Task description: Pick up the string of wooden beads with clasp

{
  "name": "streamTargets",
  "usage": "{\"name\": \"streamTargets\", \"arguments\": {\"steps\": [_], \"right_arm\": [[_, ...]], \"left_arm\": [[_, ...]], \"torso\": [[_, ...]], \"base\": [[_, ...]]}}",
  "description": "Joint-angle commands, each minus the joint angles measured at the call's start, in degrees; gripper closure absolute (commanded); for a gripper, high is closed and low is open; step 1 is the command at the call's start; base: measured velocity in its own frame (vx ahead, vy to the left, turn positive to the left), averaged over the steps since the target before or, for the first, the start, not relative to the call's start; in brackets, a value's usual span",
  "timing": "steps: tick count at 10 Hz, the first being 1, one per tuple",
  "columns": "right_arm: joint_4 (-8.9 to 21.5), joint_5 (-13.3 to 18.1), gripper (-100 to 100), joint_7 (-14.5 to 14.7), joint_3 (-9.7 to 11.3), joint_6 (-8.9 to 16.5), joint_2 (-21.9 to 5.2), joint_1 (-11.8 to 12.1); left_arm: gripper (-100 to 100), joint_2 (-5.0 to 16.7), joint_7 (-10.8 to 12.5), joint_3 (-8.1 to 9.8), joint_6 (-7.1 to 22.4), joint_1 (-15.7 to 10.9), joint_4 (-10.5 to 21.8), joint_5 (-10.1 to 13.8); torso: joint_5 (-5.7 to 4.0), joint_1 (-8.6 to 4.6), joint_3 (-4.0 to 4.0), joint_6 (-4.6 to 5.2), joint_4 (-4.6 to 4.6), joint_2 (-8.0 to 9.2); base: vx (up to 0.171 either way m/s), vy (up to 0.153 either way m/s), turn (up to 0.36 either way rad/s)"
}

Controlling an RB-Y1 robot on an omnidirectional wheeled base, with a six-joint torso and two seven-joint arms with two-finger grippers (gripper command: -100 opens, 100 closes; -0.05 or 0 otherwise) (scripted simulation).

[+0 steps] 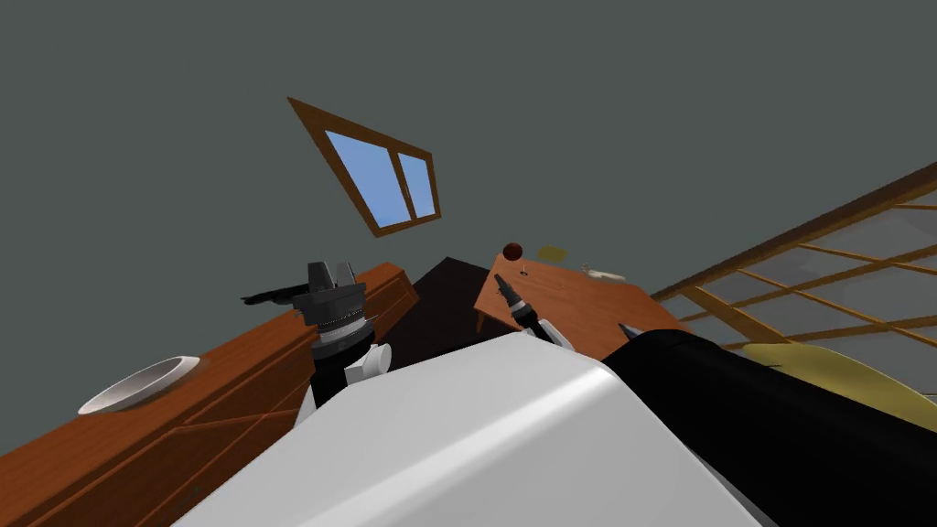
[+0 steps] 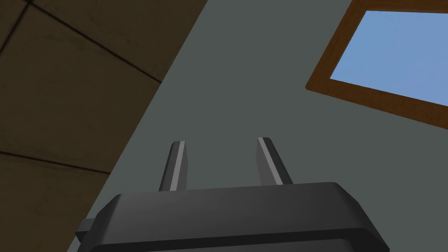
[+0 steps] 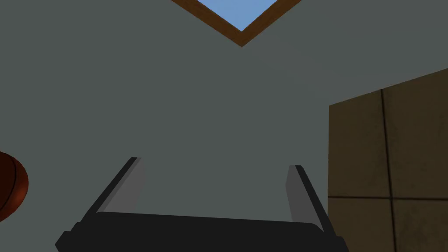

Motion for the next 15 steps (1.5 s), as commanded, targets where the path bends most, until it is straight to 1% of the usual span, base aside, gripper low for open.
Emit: {"name": "streamTargets", "arguments": {"steps": [1, 2, 5, 6, 8, 9, 10, 13, 14, 15], "right_arm": [[2.9, 2.9, -100, 2.6, 1.1, -0.3, -2.9, 0.5], [3.2, 2.9, -100, 2.6, 1.1, -0.3, -3.0, 0.5], [9.1, 8.3, -100, 7.0, 3.2, -0.2, -8.3, 1.2], [9.1, 8.4, -100, 7.0, 3.2, -0.2, -8.7, 1.2], [13.4, 12.1, -100, 9.6, 4.5, 0.0, -12.4, 1.7], [15.0, 13.7, -100, 10.8, 5.1, 0.3, -14.2, 1.9], [15.6, 14.0, -100, 10.8, 5.1, 0.3, -14.2, 1.9], [22.0, 19.3, -100, 13.8, 6.8, 1.3, -19.2, 2.4], [22.5, 19.5, -100, 13.8, 6.8, 1.3, -19.2, 2.4], [24.5, 21.4, -100, 14.6, 7.3, 1.7, -20.7, 2.6]], "left_arm": [[0, 0.0, 0.0, 0.00, 0.0, 0.0, 0.0, 0.0], [0, 0.0, 0.0, 0.00, 0.0, 0.0, 0.0, 0.0], [0, 0.0, 0.0, 0.00, 0.0, 0.0, 0.0, 0.0], [0, 0.0, 0.0, 0.00, 0.0, 0.0, 0.0, 0.0], [0, 0.0, 0.0, 0.00, 0.0, 0.0, 0.0, 0.0], [0, 0.0, 0.0, 0.00, 0.0, 0.0, 0.0, 0.0], [0, 0.0, 0.0, 0.00, 0.0, 0.0, 0.0, 0.0], [0, 0.0, 0.0, 0.01, 0.0, 0.0, 0.0, 0.0], [0, 0.0, 0.0, 0.01, 0.0, 0.0, 0.0, 0.0], [0, 0.0, 0.0, 0.01, 0.0, 0.0, 0.0, 0.0]], "torso": [[0.00, 0.00, 0.00, 0.00, 0.00, 0.00], [0.00, -0.01, 0.00, -0.01, 0.00, 0.00], [0.01, 0.01, 0.00, 0.00, 0.00, -0.01], [0.00, -0.03, 0.00, 0.01, 0.00, 0.01], [0.00, -0.01, 0.00, 0.00, 0.00, 0.00], [0.00, -0.05, 0.00, 0.01, 0.00, 0.01], [-0.02, -0.10, 0.02, 0.01, 0.01, 0.03], [-0.01, -0.08, 0.02, 0.01, 0.01, 0.04], [0.02, 0.14, 0.05, 0.07, 0.02, 0.09], [0.05, 0.23, 0.05, 0.07, 0.03, 0.08]], "base": [[-0.011, -0.027, 0.346], [-0.007, -0.021, 0.101], [-0.012, -0.022, 0.330], [-0.015, -0.030, 0.105], [-0.018, -0.028, 0.362], [-0.029, -0.050, 0.470], [-0.023, -0.043, 0.123], [-0.038, -0.014, 0.317], [-0.046, 0.045, 0.152], [-0.051, 0.045, 0.166]]}}
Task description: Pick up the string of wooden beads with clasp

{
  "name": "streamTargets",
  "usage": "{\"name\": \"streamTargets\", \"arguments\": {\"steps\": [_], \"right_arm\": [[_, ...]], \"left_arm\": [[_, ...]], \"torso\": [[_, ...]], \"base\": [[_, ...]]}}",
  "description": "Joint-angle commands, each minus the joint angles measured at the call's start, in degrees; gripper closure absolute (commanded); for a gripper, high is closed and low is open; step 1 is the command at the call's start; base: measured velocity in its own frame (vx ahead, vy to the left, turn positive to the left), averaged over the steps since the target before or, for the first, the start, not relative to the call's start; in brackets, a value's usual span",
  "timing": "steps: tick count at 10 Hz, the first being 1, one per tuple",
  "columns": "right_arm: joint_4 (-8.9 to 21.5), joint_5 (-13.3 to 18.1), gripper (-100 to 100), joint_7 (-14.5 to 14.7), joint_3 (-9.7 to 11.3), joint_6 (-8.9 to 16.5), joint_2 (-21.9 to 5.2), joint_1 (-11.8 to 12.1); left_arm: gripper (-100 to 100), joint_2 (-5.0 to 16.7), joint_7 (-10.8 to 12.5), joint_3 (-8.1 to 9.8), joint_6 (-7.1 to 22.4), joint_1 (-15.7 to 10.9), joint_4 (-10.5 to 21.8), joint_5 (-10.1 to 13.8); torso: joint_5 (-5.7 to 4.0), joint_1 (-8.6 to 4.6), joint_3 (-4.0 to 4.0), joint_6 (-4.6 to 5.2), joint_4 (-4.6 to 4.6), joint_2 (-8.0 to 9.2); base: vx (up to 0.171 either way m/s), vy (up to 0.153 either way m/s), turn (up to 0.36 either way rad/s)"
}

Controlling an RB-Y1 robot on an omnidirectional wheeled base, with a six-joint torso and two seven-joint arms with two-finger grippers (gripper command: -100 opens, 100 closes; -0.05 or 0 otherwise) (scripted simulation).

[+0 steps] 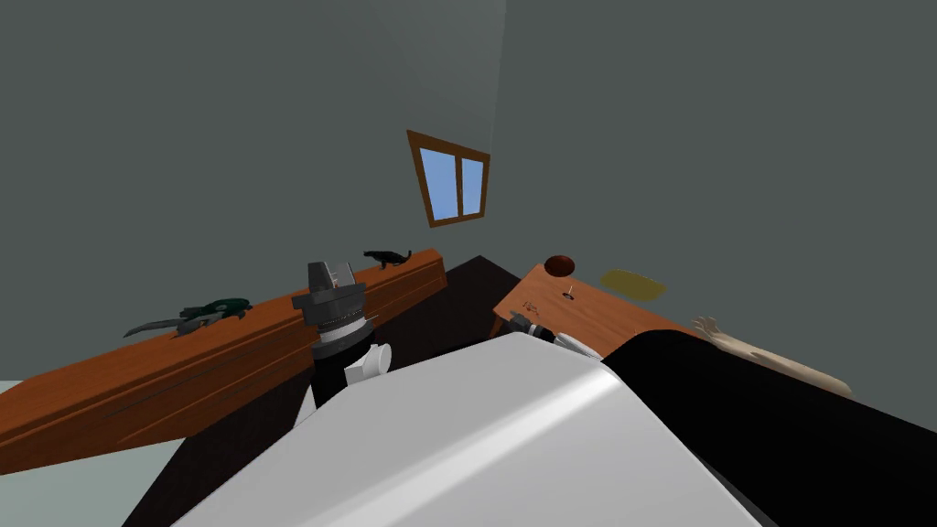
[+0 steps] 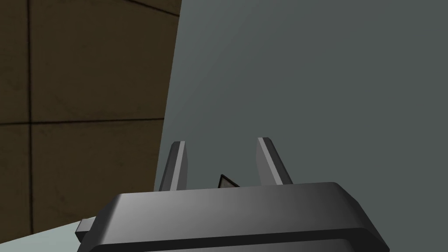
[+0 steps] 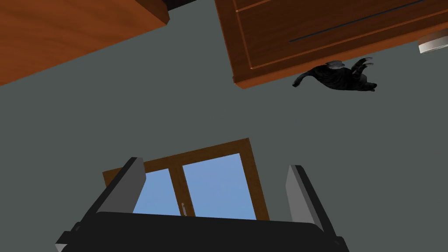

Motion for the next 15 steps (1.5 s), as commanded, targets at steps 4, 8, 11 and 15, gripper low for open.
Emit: {"name": "streamTargets", "arguments": {"steps": [4, 8, 11, 15], "right_arm": [[1.1, 1.0, -100, 0.5, 0.3, 0.3, -0.7, 0.3], [1.1, 1.0, -100, 0.5, 0.3, 0.3, -0.7, 0.3], [1.7, 3.5, -100, 2.0, 0.4, 1.4, -3.8, 1.0], [2.9, 7.5, -100, 4.6, 0.7, 3.0, -8.5, 2.0]], "left_arm": [[0, 0.0, 0.0, 0.01, 0.0, 0.0, 0.0, 0.0], [0, 0.0, 0.0, 0.01, 0.0, 0.0, 0.0, 0.0], [0, 0.0, 0.0, 0.00, 0.0, 0.0, 0.0, 0.0], [0, 0.0, 0.0, 0.00, 0.0, 0.0, 0.0, 0.0]], "torso": [[-0.03, -0.15, -0.09, 0.03, -0.03, -0.17], [-0.04, -0.16, -0.11, 0.03, -0.04, -0.19], [0.01, 0.05, -0.10, 0.02, -0.04, -0.18], [0.03, 0.15, -0.16, 0.02, -0.06, -0.28]], "base": [[-0.015, 0.013, 0.050], [0.000, 0.000, 0.000], [0.005, 0.053, 0.021], [0.034, 0.088, 0.035]]}}
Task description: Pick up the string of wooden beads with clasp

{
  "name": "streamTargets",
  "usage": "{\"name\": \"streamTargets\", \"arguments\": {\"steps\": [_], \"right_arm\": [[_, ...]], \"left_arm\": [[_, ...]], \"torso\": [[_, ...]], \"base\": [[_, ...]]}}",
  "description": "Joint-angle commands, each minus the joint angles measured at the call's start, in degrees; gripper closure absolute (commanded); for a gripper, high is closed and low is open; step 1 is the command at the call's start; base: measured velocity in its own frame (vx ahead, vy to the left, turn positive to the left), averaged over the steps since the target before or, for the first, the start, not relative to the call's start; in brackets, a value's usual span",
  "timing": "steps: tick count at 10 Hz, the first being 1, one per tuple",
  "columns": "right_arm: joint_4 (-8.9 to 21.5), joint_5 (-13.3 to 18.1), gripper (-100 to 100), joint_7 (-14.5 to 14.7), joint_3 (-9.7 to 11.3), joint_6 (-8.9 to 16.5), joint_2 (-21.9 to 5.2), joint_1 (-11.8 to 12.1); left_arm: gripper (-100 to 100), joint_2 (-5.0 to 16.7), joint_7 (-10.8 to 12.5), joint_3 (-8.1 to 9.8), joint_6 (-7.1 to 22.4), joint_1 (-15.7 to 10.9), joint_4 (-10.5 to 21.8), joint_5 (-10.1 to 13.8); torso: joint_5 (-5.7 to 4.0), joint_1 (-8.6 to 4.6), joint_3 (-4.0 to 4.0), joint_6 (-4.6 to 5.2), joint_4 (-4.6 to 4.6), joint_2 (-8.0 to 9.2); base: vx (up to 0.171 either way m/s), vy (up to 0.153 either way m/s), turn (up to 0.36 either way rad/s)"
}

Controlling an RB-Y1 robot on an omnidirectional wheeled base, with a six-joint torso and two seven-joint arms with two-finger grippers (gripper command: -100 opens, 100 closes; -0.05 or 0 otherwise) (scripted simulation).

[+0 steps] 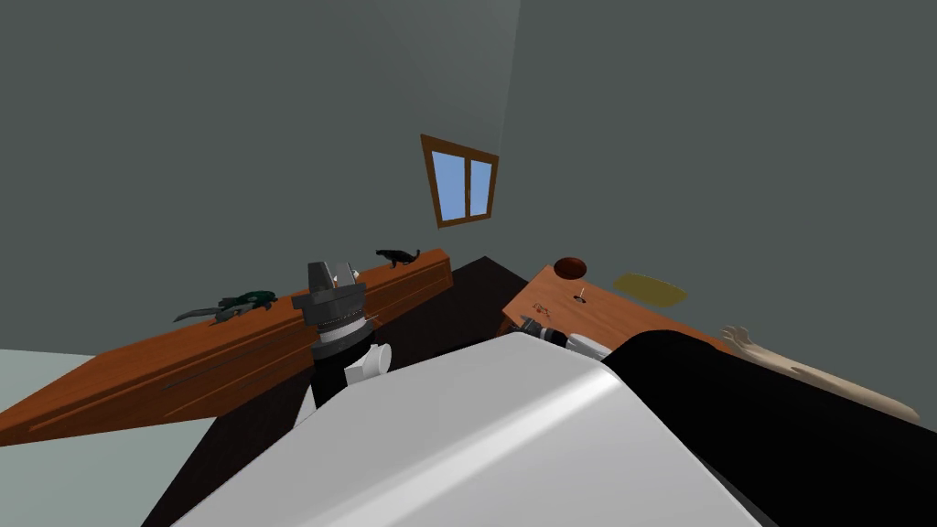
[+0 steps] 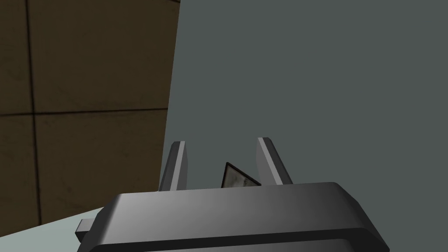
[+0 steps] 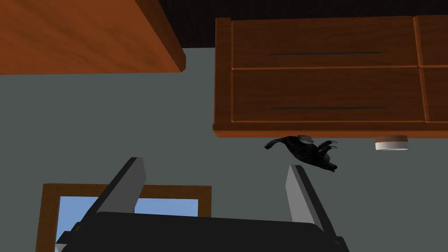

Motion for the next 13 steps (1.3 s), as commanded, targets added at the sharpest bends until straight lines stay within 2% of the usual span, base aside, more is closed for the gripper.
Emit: {"name": "streamTargets", "arguments": {"steps": [1, 4, 8, 13], "right_arm": [[0.2, 1.4, -100, 0.9, 0.2, 0.7, -1.7, 0.3], [1.5, 5.3, -100, 3.6, 0.9, 2.0, -6.0, 1.2], [3.7, 9.5, -100, 6.9, 2.3, 3.4, -9.5, 1.7], [9.0, 14.1, -100, 11.8, 5.6, 6.0, -11.1, 2.4]], "left_arm": [[0, 0.0, 0.0, 0.00, 0.0, 0.0, 0.0, 0.0], [0, 0.0, 0.0, 0.00, 0.0, 0.0, 0.0, 0.0], [0, 0.0, 0.0, 0.00, 0.0, 0.0, 0.0, 0.0], [0, 0.0, 0.0, 0.02, 0.0, 0.0, 0.0, 0.0]], "torso": [[0.00, 0.00, 0.00, 0.00, 0.00, 0.00], [-0.01, 0.02, -0.04, 0.00, -0.01, -0.06], [-0.04, -0.17, -0.06, -0.02, -0.02, -0.10], [-0.18, -0.75, -0.07, -0.01, -0.02, -0.12]], "base": [[0.027, 0.057, 0.042], [0.041, 0.067, 0.072], [0.045, 0.019, 0.115], [0.057, -0.114, 0.187]]}}
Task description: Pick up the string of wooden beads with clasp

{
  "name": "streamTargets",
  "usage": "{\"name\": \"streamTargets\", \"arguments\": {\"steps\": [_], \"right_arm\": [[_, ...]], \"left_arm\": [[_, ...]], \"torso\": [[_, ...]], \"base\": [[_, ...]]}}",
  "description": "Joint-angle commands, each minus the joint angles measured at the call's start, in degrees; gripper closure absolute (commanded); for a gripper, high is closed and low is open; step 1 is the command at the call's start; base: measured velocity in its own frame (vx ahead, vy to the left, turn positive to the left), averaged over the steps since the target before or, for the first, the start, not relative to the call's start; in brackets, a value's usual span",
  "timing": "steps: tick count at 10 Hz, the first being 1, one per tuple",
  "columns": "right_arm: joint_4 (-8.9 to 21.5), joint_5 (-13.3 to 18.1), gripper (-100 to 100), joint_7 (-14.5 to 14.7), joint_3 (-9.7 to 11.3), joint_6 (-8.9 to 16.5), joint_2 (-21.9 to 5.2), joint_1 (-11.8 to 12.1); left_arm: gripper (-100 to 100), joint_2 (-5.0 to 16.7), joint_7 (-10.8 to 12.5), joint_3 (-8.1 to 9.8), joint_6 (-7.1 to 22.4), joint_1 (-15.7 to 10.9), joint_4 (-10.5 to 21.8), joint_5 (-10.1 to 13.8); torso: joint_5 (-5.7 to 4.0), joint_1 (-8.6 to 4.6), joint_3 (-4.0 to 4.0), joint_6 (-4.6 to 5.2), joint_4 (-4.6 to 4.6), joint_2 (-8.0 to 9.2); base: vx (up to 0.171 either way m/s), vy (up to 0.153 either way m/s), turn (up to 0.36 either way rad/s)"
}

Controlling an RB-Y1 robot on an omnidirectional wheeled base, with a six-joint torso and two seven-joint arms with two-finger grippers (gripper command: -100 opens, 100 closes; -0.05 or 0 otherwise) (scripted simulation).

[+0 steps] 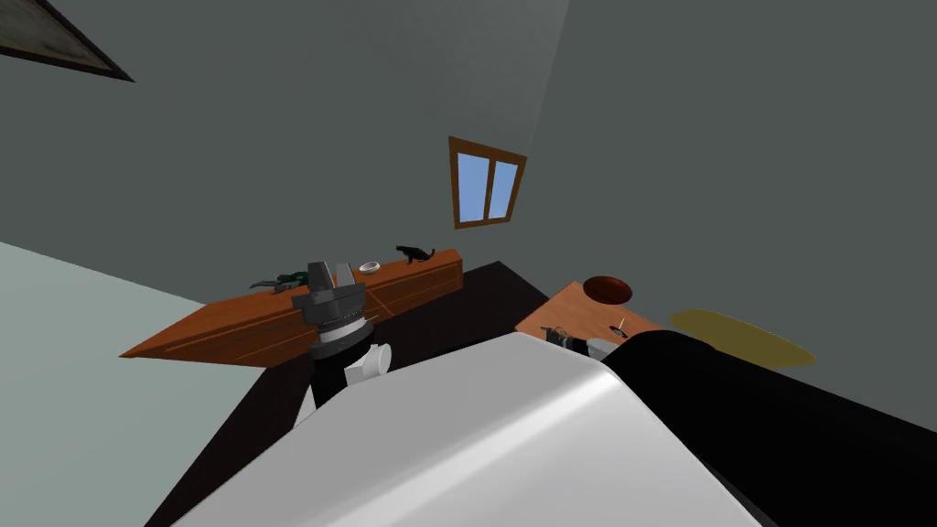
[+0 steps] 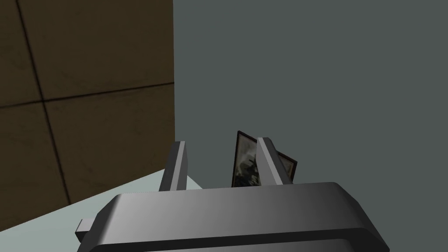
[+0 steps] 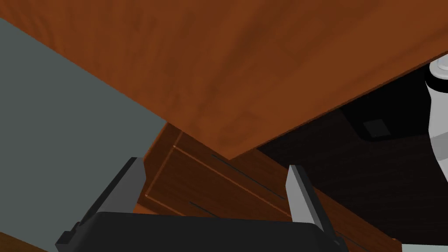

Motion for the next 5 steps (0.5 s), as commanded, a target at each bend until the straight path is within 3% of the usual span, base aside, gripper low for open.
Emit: {"name": "streamTargets", "arguments": {"steps": [1, 5], "right_arm": [[1.2, 1.6, -100, 2.1, 1.0, 1.6, -0.4, 1.5], [4.8, 4.3, -100, 5.5, 3.6, 3.6, -0.4, 2.5]], "left_arm": [[0, 0.0, 0.0, 0.00, 0.0, 0.0, 0.0, 0.0], [0, 0.0, 0.0, 0.01, 0.0, 0.0, 0.0, 0.0]], "torso": [[0.00, 0.00, 0.00, 0.00, 0.00, 0.00], [-0.03, -0.09, 0.01, 0.03, 0.00, 0.03]], "base": [[0.055, -0.193, 0.216], [0.044, -0.191, 0.189]]}}
